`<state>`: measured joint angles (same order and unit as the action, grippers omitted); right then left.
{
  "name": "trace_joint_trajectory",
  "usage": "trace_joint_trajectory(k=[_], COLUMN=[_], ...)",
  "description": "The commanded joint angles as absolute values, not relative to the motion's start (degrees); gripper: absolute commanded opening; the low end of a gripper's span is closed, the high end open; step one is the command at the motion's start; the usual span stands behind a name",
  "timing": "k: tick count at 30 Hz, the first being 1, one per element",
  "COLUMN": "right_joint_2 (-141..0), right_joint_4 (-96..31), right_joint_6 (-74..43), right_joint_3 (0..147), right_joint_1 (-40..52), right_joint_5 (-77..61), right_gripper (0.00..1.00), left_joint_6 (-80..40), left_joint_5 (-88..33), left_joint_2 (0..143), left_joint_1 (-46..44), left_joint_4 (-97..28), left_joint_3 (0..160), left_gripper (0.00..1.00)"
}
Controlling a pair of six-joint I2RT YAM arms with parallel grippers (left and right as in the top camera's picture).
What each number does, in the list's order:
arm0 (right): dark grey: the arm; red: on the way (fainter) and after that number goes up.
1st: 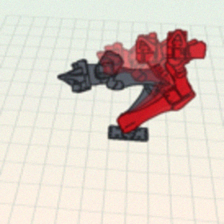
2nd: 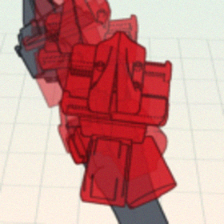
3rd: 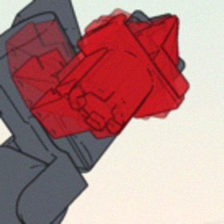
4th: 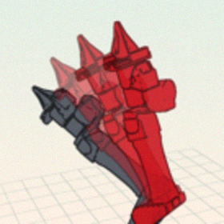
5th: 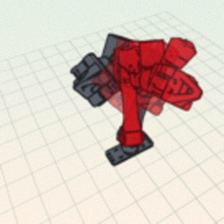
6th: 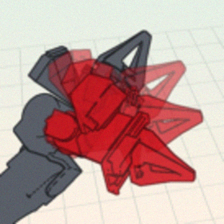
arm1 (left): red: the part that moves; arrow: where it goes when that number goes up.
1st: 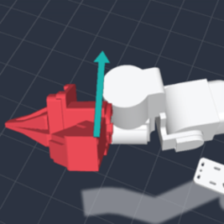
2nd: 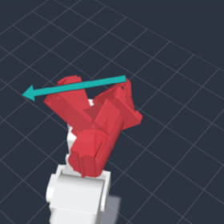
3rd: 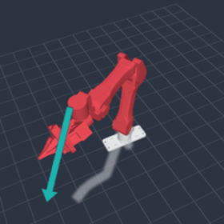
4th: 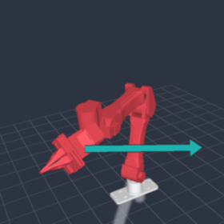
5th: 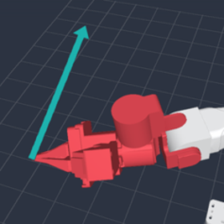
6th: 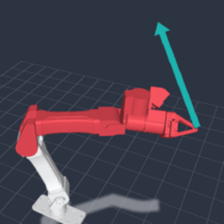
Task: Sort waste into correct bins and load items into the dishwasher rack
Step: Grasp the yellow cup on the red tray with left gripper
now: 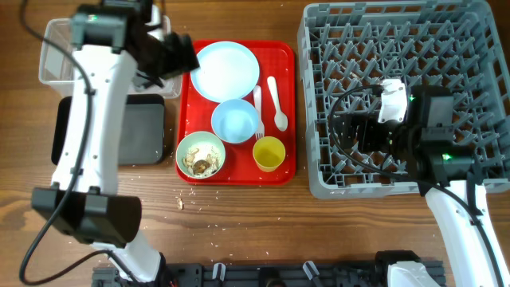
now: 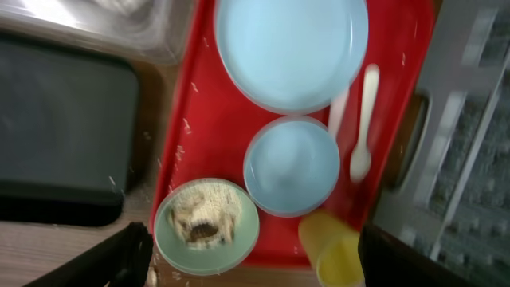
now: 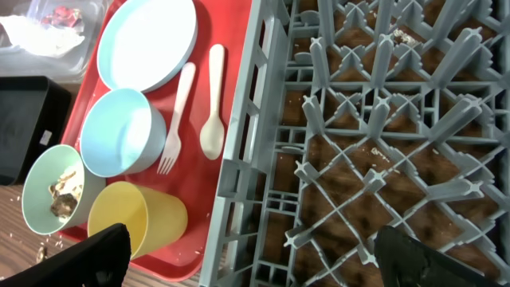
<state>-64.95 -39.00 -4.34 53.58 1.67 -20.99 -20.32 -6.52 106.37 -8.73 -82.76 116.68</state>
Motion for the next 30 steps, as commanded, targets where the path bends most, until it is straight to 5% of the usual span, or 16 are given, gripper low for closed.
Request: trace_joint_trajectory(k=[1,17,22,23,27,30], right_joint_2=[-65.1,-65.17,-65.17,-65.17,-65.17,-65.17], right_joint_4=[-38.22,-38.24,-38.2,-38.2,-38.2,-38.2], right_joint_6=[-5.17,-5.13,-5.13,-5.1,-5.15,-6.26], right_joint_3=[54.76,54.76,54.76,54.76,54.76,54.76], right_joint_1=[1.52,1.52,1.52,1.52,1.52,1.52], right_joint_5=[-21.96,-21.93,-21.93,-21.93,-21.93,-21.96], right_gripper=[1.0,1.0,1.0,1.0,1.0,1.0], left_joint_6=[-16.62,-15.2,-15.42,-15.55,-15.9,-16.03], left_joint_5=[-9.19,-10.83,-10.87,-10.92,-11.11,-11.16], left_joint_2=[109.69,109.95,109.97,109.95,109.95,109.54], left_joint_1=[-16.38,-32.91,-32.84,-32.84,-32.84,-32.73], left_joint_4=[-87.55,-65.87,-61.43,-61.04,-60.34,-60.66], left_joint_3=[115.57,86.96,83.35,83.35,83.35,83.61], left_gripper=[0.79,0.76,0.5,0.36,0.04,0.04])
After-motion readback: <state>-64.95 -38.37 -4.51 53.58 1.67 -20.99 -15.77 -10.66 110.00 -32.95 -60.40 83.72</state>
